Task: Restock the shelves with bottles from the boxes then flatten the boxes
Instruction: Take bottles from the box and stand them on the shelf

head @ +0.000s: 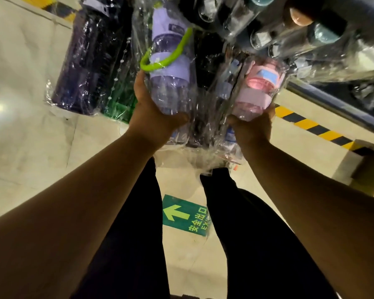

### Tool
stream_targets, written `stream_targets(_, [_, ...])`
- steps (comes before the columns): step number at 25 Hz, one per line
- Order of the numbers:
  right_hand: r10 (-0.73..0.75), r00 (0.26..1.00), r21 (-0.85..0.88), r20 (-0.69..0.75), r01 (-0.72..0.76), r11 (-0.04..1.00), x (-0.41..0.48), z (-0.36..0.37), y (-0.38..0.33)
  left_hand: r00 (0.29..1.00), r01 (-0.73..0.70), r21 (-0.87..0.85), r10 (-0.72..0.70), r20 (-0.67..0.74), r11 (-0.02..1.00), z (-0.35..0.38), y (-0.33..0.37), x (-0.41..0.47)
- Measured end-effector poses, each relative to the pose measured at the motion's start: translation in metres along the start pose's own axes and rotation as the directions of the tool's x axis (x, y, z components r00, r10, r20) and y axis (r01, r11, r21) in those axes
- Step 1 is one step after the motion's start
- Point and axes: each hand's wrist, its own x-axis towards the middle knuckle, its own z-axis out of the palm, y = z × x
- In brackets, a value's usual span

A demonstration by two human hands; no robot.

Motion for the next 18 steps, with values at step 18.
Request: stream_targets(18, [-0.42,0.888,0.388,0.185,0.327,0.862,-0.243,-0.254,-0.144,0.95,-0.311,-0.119,0.313,0.0,0.943,-0.06,0.21,-0.206])
